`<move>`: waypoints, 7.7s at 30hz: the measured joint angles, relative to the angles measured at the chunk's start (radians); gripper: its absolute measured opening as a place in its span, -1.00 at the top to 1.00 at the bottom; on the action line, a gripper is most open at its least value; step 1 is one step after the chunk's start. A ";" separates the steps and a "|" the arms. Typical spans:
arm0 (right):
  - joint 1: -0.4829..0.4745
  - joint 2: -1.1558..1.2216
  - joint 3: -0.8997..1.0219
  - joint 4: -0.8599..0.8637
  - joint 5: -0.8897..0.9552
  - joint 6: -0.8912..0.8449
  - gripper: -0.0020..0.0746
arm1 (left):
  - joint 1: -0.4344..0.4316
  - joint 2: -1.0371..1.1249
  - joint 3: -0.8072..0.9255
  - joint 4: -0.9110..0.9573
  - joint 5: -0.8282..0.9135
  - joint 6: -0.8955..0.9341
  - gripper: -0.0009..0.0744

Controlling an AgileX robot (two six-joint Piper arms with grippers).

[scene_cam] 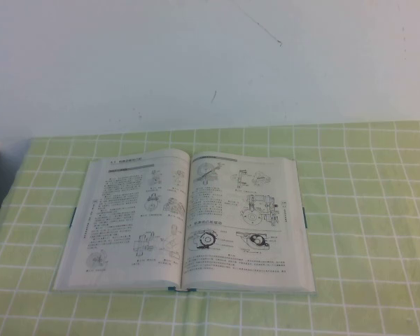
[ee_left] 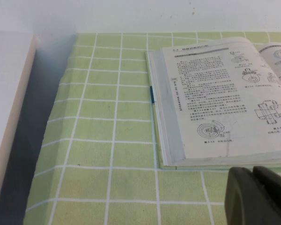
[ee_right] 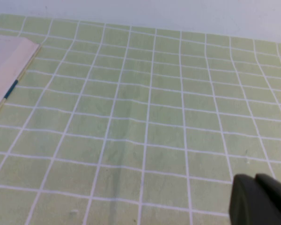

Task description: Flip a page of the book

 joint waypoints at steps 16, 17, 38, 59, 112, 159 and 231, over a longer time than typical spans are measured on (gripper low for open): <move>0.000 0.000 0.000 0.000 0.000 0.000 0.96 | 0.000 0.000 0.000 0.000 0.000 0.003 0.98; 0.000 0.000 0.000 0.000 0.000 0.000 0.96 | 0.000 0.000 0.000 0.000 0.000 0.003 0.98; 0.000 0.000 0.000 0.000 0.000 0.000 0.96 | 0.000 0.000 0.000 0.000 0.000 0.003 0.98; 0.000 0.000 0.000 0.000 0.000 0.000 0.96 | 0.000 0.000 0.000 0.000 0.000 0.000 0.98; 0.000 0.000 0.000 0.000 0.000 0.000 0.96 | 0.000 0.000 0.000 0.000 0.000 -0.002 0.98; 0.000 0.000 0.000 0.000 0.000 0.000 0.96 | 0.000 0.000 0.000 0.000 0.000 0.003 0.99; 0.000 0.344 -0.497 0.207 0.283 -0.238 0.96 | 0.000 0.258 -0.422 0.021 -0.044 -0.059 0.99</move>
